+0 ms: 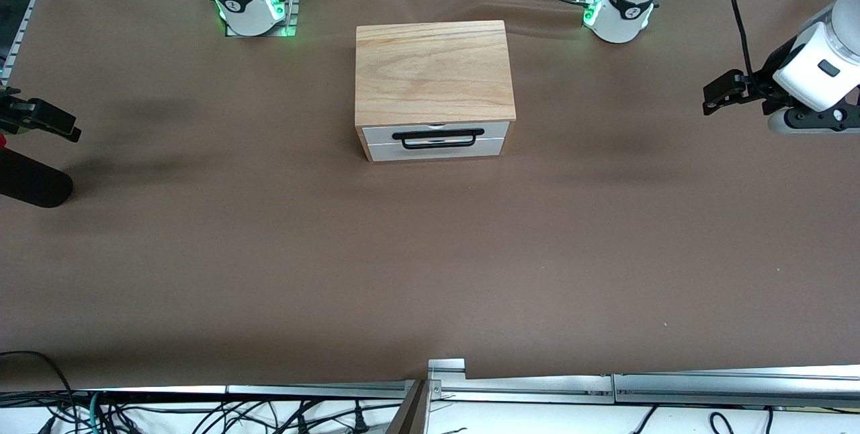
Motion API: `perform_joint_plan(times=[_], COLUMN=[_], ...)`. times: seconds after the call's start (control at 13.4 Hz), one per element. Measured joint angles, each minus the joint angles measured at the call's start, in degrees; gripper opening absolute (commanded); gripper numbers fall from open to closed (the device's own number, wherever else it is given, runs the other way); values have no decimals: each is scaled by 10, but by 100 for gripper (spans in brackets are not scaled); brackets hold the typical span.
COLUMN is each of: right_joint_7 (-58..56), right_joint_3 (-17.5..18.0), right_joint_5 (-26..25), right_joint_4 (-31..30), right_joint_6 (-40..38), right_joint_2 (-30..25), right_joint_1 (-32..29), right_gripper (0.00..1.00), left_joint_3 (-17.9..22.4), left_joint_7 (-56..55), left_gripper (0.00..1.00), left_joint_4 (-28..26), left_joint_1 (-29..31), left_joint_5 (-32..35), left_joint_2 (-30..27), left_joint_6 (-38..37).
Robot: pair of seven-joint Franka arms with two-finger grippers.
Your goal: Pull top drawer with both arms simultaneously
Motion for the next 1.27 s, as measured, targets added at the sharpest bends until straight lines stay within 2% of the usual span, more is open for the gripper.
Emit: perform_joint_plan(times=[1.27], right_joint_7=[-1], right_joint_3=[1], right_joint_5=[0], right_joint_4=[0], right_joint_6=[1], right_joint_2=[0], right_joint_1=[0], right_gripper=[100], left_joint_3=[-1], left_joint_7=[0], left_gripper=[100], left_joint_4=[-2], left_joint_1=[9], left_joint_5=[0], left_joint_2=[1], left_joint_6=[-16])
